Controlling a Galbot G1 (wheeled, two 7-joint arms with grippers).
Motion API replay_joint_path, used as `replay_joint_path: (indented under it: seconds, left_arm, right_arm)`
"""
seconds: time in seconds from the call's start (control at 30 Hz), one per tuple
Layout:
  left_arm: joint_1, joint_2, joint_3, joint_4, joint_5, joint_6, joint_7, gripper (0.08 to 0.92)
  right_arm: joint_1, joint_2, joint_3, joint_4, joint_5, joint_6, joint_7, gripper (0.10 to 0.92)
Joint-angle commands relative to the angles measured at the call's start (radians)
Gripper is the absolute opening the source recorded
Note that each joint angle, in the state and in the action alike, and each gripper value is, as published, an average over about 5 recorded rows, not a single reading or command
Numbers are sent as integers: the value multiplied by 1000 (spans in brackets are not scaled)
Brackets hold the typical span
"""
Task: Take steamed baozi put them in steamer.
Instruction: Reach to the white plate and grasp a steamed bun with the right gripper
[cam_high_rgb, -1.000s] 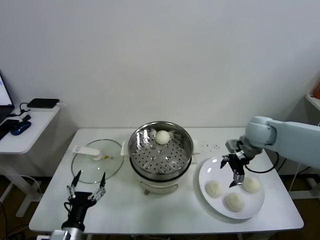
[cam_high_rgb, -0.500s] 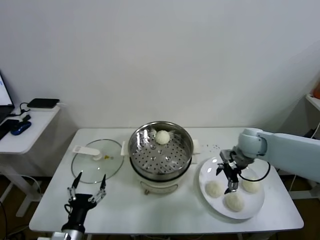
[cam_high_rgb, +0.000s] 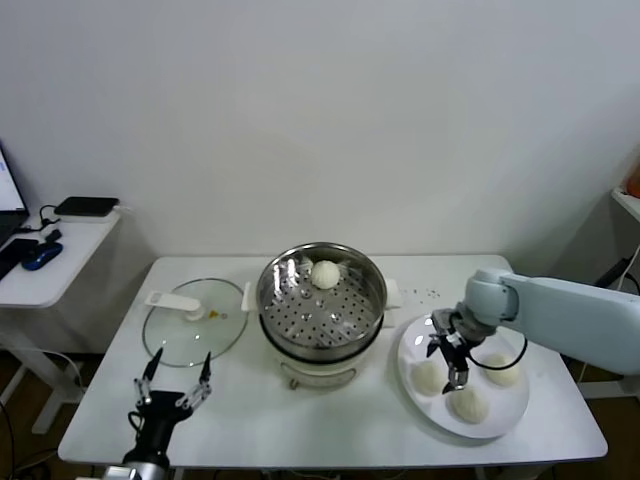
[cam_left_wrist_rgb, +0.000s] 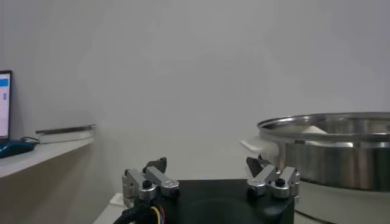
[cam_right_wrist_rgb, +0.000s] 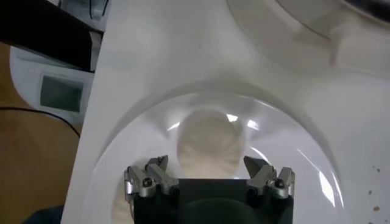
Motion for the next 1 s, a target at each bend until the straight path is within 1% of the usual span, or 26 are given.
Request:
replay_joint_path:
  seconds: [0.03, 0.57, 0.67, 0.83, 1.0]
  left_arm:
    - [-1, -1, 1, 1, 1, 2, -1, 823]
    - [-2, -6, 6, 5, 0, 3, -2, 823]
    - [-2, -8, 8, 5, 1, 2, -2, 823]
    - [-1, -9, 8, 6, 1, 1, -2, 823]
    - [1, -8, 7, 8, 0, -2, -3, 823]
  right_arm:
    - [-33, 15, 18, -19, -12, 1, 2, 823]
    - [-56, 24, 41, -33, -15, 2, -5, 817]
    - [-54, 28, 42, -37, -16, 2, -7, 786]
    - [-52, 30, 42, -42, -15, 3, -10, 703]
    - [-43, 26, 42, -38, -11, 4, -13, 665]
